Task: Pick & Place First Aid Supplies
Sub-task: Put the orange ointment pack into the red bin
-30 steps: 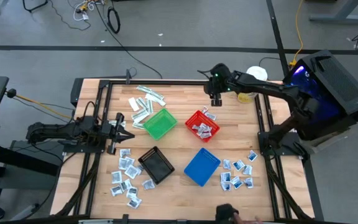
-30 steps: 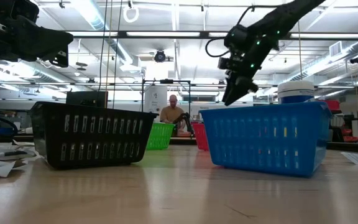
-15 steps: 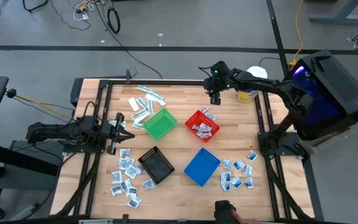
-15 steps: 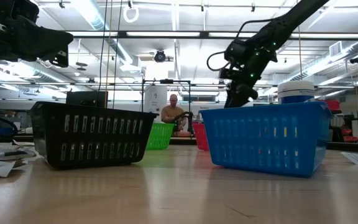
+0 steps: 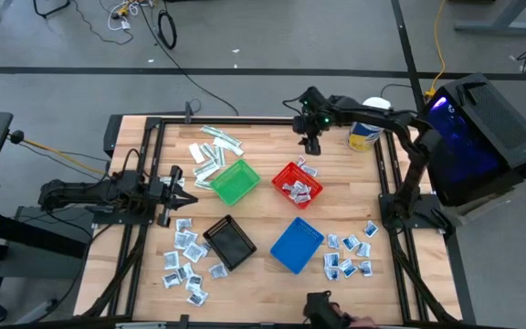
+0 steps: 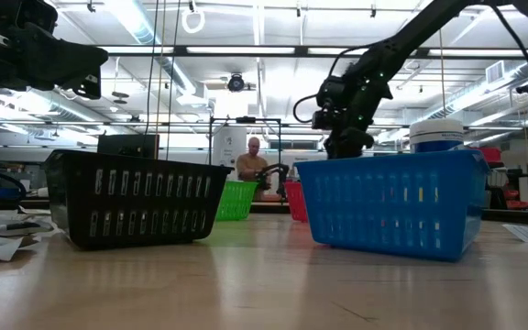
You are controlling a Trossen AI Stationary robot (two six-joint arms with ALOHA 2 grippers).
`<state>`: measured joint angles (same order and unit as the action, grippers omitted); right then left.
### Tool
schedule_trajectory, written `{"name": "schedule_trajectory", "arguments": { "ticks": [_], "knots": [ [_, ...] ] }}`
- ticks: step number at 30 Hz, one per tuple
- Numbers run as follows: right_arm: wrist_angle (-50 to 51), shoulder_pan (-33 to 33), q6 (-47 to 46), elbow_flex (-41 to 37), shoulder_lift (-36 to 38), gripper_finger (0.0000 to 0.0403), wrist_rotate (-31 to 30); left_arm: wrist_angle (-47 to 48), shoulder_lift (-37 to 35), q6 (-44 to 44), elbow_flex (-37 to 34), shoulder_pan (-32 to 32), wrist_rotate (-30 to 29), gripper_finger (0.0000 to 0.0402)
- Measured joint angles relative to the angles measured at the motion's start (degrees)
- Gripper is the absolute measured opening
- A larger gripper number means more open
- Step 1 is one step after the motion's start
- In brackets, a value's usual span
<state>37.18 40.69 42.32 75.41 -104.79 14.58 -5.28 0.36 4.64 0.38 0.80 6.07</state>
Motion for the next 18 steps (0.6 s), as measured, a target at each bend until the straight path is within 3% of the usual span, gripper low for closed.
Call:
{"name": "schedule_trajectory", "arguments": {
  "ticks": [9, 18],
  "knots": [
    [0.6, -2.1, 9.1, -2.6, -0.2, 0.0277, -0.5, 0.0, 0.0, 0.0, 0.0, 0.0, 0.0, 0.0025],
    [0.7, -2.5, 17.6, -5.3, -0.2, 0.0286, -0.6, 0.0, 0.0, 0.0, 0.0, 0.0, 0.0, 0.0025]
  ]
}}
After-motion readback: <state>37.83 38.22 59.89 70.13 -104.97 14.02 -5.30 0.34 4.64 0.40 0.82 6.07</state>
